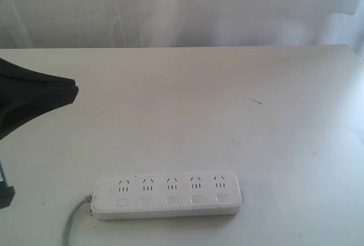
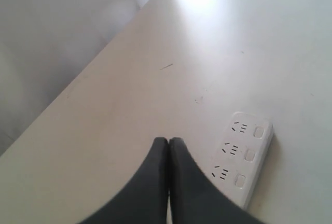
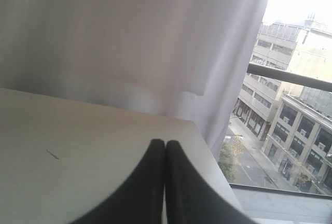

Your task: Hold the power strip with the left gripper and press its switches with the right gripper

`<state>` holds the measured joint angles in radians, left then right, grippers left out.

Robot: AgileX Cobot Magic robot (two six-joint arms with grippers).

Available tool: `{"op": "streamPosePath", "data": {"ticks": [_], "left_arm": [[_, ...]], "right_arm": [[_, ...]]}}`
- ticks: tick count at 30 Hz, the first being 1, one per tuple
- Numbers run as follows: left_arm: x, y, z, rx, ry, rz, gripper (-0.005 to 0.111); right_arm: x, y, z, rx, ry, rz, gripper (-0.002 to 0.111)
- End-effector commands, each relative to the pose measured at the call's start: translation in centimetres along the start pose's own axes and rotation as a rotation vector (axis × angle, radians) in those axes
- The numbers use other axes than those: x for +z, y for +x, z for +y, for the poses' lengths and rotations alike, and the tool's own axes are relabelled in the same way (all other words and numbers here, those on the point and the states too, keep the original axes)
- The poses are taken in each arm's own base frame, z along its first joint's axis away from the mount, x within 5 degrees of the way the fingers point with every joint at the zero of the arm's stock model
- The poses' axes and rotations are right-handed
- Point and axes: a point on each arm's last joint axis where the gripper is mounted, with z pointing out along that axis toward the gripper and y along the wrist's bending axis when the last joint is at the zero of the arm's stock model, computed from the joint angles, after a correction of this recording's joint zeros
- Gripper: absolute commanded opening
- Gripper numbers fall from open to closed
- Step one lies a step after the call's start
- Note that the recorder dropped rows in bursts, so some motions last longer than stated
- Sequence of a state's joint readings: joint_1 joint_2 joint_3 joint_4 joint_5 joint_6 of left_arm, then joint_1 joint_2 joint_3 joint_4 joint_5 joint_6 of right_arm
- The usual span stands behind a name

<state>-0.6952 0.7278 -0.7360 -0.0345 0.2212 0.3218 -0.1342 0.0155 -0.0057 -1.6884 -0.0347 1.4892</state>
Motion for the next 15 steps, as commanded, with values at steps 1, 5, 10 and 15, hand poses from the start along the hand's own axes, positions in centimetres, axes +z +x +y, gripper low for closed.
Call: {"op": "streamPosePath", "data": {"ticks": [1, 5, 10, 15], "left_arm": [[-0.4, 0.5, -0.4, -0.001, 0.026, 0.037, 0.0], [-0.4, 0.8, -0.5, 0.0, 0.042, 0.07, 0.0], [-0.5, 1.1, -0.7, 0.001, 0.059, 0.104, 0.0], [-0.6, 2.2, -1.1, -0.018, 0.055, 0.106, 0.0]], "right_arm": [[0.0, 0.2, -0.1, 0.005, 0.014, 0.001, 0.0], [0.0, 0.2, -0.1, 0.005, 0.018, 0.002, 0.0], [0.0, 0.2, -0.1, 0.007, 0.016, 0.001, 0.0], [0.0, 0.2, -0.1, 0.007, 0.016, 0.001, 0.0]]}}
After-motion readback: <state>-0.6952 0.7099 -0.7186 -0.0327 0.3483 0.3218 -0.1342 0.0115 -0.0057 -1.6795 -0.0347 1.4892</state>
